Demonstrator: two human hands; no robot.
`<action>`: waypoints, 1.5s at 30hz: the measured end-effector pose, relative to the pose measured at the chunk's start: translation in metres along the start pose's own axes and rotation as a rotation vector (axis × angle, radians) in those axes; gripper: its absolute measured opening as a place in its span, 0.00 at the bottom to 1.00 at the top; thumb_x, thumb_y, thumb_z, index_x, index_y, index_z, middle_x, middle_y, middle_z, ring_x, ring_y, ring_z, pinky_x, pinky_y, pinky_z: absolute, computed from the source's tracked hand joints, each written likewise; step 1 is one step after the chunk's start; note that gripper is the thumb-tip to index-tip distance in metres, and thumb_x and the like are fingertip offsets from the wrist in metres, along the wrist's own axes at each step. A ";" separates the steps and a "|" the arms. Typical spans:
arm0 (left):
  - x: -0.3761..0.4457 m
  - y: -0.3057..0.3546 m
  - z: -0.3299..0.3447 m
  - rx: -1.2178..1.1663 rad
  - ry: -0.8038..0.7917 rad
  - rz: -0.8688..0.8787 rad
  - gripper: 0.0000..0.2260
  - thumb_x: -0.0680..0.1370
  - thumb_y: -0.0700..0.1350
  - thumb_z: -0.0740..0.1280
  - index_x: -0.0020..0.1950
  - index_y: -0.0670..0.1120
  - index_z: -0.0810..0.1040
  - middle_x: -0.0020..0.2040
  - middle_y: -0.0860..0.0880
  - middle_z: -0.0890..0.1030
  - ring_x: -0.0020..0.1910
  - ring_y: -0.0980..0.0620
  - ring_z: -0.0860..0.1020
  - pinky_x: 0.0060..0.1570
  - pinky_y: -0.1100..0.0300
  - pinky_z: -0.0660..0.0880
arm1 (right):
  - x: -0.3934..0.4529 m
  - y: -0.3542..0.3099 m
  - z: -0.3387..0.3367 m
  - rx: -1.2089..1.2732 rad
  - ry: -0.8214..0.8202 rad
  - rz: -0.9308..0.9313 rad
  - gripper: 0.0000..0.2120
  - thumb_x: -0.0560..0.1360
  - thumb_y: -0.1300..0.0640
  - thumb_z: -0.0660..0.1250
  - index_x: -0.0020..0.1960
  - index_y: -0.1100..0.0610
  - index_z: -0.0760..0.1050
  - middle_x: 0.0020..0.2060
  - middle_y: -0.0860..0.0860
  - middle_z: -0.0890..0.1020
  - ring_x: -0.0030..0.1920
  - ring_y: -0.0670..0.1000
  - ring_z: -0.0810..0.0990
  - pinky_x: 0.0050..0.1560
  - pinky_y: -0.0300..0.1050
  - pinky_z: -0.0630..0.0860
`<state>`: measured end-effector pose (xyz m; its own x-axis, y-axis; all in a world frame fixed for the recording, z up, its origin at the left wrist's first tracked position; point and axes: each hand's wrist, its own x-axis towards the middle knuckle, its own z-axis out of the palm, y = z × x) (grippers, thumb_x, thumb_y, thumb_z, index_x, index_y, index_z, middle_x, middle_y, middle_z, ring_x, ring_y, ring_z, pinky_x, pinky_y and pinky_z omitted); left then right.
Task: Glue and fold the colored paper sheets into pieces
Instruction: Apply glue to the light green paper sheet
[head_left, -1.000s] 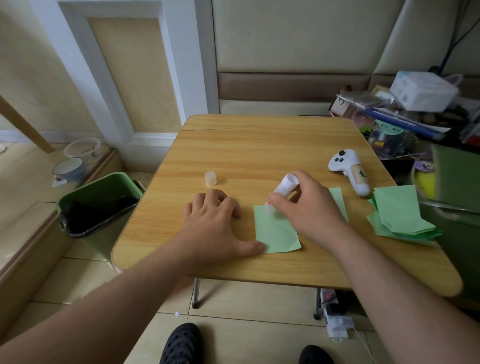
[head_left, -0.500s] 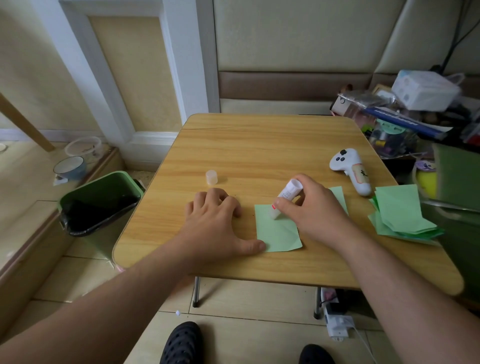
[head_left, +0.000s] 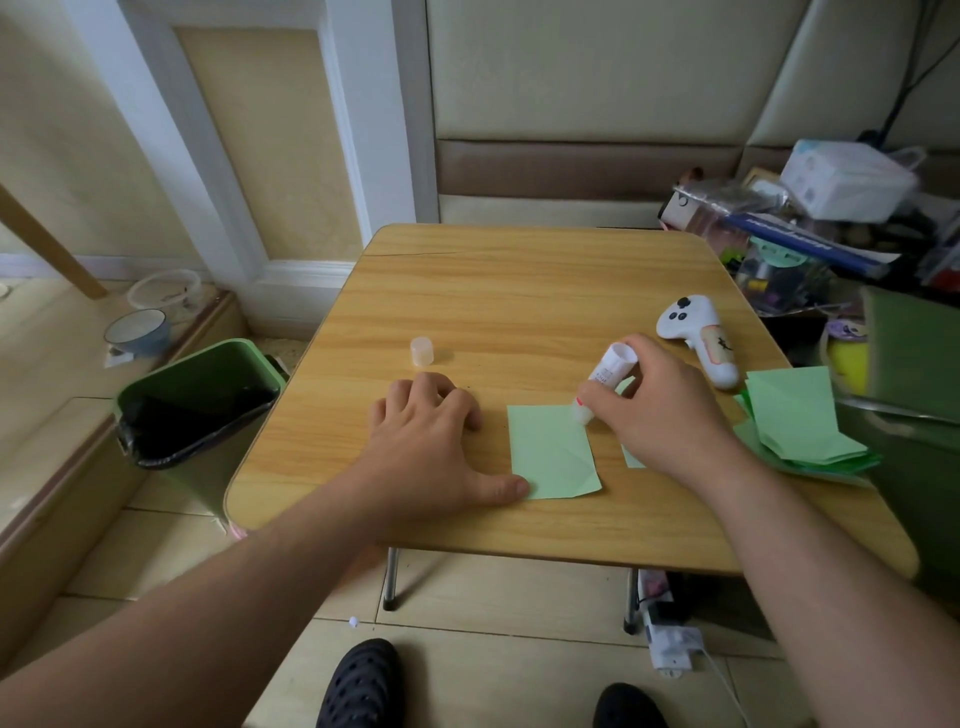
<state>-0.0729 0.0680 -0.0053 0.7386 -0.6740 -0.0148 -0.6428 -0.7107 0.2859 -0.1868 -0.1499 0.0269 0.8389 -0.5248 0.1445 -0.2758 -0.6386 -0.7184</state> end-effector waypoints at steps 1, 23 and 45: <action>0.000 0.000 0.000 -0.001 0.002 -0.001 0.36 0.60 0.82 0.64 0.57 0.61 0.67 0.64 0.56 0.61 0.69 0.50 0.58 0.67 0.52 0.55 | 0.000 -0.003 0.003 0.021 0.005 -0.004 0.10 0.76 0.47 0.72 0.48 0.47 0.72 0.35 0.49 0.79 0.30 0.49 0.72 0.29 0.45 0.71; -0.001 0.000 0.000 0.003 0.000 -0.006 0.37 0.58 0.83 0.62 0.58 0.61 0.68 0.64 0.56 0.62 0.68 0.50 0.59 0.70 0.51 0.56 | -0.005 0.004 0.002 0.007 -0.113 -0.024 0.11 0.76 0.45 0.74 0.47 0.47 0.73 0.30 0.45 0.78 0.28 0.49 0.70 0.30 0.46 0.70; -0.005 -0.001 0.000 -0.026 0.042 0.017 0.35 0.59 0.83 0.64 0.58 0.65 0.68 0.64 0.57 0.64 0.68 0.49 0.60 0.67 0.51 0.57 | -0.012 -0.016 0.031 0.105 -0.079 -0.110 0.13 0.75 0.44 0.76 0.44 0.46 0.72 0.25 0.45 0.71 0.25 0.46 0.67 0.26 0.41 0.65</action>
<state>-0.0758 0.0723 -0.0055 0.7356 -0.6768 0.0305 -0.6506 -0.6931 0.3103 -0.1780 -0.1160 0.0153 0.8969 -0.4062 0.1750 -0.1330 -0.6251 -0.7691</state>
